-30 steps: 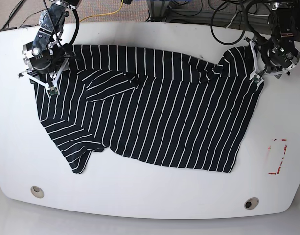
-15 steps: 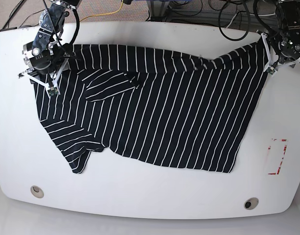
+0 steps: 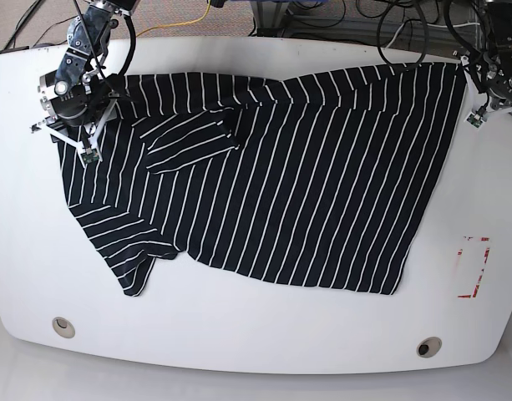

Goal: Layout the t-shirt on the table in an organized manner, then fold the t-shirt properly
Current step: 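Release the fabric and move the left gripper back over the shirt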

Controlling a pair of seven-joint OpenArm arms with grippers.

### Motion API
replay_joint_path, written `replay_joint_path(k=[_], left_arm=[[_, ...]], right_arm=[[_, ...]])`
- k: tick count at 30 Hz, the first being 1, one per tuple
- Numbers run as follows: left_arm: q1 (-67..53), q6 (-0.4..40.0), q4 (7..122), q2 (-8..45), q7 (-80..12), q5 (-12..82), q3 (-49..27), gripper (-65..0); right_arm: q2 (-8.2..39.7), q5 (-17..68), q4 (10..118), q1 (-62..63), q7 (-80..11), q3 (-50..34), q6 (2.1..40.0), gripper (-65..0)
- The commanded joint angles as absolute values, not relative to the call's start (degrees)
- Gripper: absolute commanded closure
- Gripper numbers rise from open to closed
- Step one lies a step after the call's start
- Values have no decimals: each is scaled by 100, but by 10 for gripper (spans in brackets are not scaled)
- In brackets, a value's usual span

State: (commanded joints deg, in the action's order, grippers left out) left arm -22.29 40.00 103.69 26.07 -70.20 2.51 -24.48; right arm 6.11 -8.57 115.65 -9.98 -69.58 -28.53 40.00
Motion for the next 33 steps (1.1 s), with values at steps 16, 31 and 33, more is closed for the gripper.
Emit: replay_joint_path(k=[16, 31, 33], left_arm=[[-1218, 4000, 11336, 2651, -7635, 259, -2440, -407], [-84, 4000, 11248, 2053, -7635, 215, -2404, -407], [-84, 4000, 11240, 2053, -7618, 215, -2396, -407]], right_arm=[[611, -734, 11644, -813, -6958, -2853, 4000, -320], [347, 848, 11468, -277, -7125, -2844, 4000, -325], [312, 840, 11336, -251, -7125, -2844, 4000, -325]])
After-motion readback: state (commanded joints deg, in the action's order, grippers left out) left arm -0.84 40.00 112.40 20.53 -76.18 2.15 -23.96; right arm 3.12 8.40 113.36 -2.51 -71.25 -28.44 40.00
